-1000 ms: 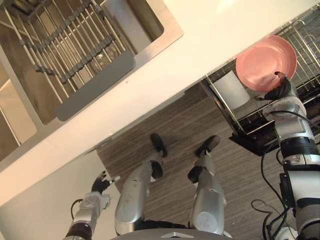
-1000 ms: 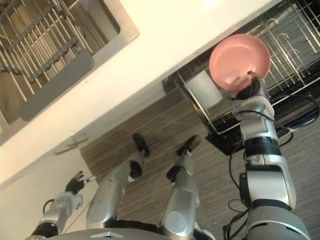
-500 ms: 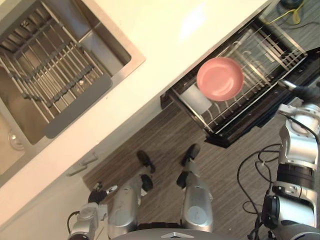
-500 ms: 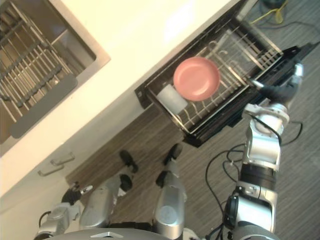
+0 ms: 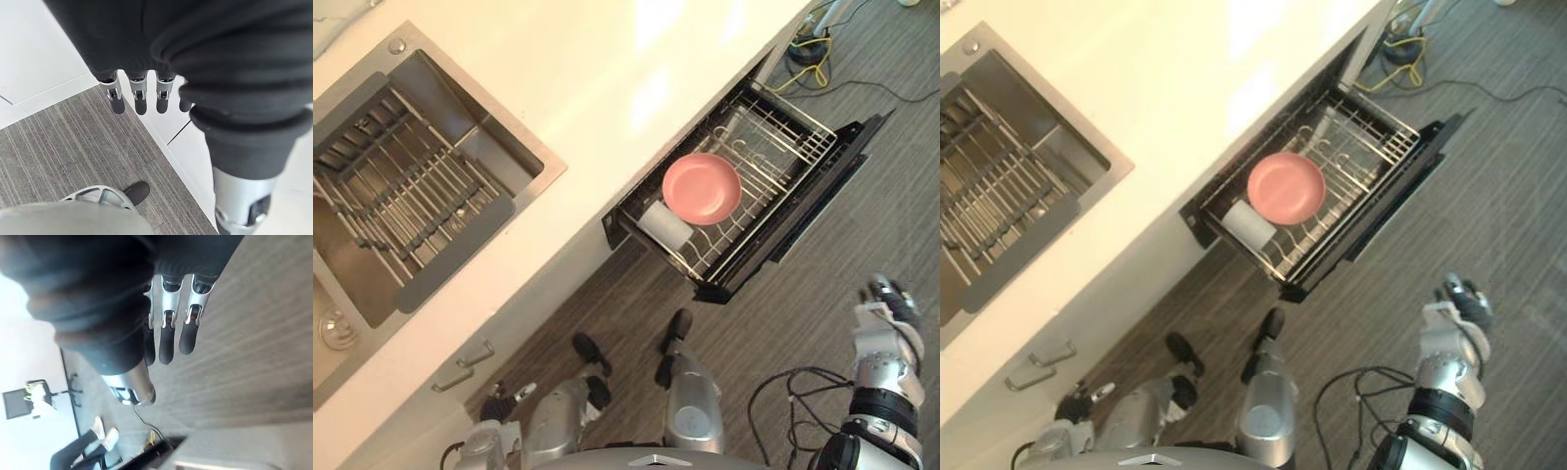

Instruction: Walk over to the sink, pick up the cup, carry it to the dishwasher, place the cup inside the dishwasher, then close the dishwasher door

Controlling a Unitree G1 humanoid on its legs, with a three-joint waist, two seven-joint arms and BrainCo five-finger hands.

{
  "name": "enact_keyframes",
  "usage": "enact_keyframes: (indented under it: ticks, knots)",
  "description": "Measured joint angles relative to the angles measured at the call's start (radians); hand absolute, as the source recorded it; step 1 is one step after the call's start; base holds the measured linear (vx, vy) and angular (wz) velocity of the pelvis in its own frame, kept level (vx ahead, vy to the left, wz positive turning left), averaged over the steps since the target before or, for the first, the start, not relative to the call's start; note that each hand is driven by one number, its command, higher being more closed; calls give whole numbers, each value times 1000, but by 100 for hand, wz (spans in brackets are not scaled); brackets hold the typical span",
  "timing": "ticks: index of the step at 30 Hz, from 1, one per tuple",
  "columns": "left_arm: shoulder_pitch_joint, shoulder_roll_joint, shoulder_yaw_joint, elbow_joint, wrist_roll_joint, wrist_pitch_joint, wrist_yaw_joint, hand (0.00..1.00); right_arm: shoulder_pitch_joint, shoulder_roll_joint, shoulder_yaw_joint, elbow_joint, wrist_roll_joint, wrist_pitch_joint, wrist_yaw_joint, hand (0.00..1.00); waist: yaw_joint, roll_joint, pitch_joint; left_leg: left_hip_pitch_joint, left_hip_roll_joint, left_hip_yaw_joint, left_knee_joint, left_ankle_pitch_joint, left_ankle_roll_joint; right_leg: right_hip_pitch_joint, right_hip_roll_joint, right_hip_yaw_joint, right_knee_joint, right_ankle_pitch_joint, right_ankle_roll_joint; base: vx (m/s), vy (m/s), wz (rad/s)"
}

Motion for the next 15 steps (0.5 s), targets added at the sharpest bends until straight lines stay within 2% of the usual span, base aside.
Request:
enact_keyframes:
  ticks: [1,2,4,5,7,9,12,15]
  knots:
    - [-1,-7,-6,9,0,0,0,0,-12,0,41,0,-1,9,64,100,8,20,2,-10,-1,1,0,1,-1,-16,-4,0,11,-3,0,22,-53,0]
    - [-2,-9,-11,12,0,0,1,0,-18,0,56,1,-2,10,86,100,12,29,4,-12,-1,2,-1,2,-1,-20,-5,0,14,-3,0,30,-73,1]
    - [-2,-22,-42,28,1,-2,1,0,-58,-1,117,15,-6,10,156,100,20,67,13,-16,-4,-5,-14,14,-2,-28,-9,-5,25,-6,3,36,-73,9]
    - [-2,-25,-44,33,1,-2,2,0,-73,-1,138,25,-11,10,170,100,20,74,15,-17,-5,-6,-16,15,-3,-31,-11,-6,29,-7,5,38,-75,10]
    - [-2,-29,-66,35,8,-5,2,0,-108,-2,167,61,-17,0,185,100,36,94,18,-24,-6,-8,-17,22,-3,-41,-16,-8,41,-10,4,39,-73,7]
    - [-2,-36,-76,37,16,-10,1,0,-116,-24,200,78,-63,-4,202,100,39,116,29,-27,-13,-27,-20,32,5,-46,-29,-14,65,-21,7,46,-92,15]
    - [-2,-36,-81,43,18,-22,-1,0,-152,-39,225,94,-113,-12,201,100,34,127,32,-28,-21,-44,-27,42,7,-56,-49,-32,106,-40,9,25,-90,18]
    - [-2,-38,-111,42,19,-42,-10,0,-225,-102,282,166,-173,-8,201,100,34,148,34,-35,-32,-90,-29,51,4,-54,-83,-69,162,-71,7,-5,-98,42]
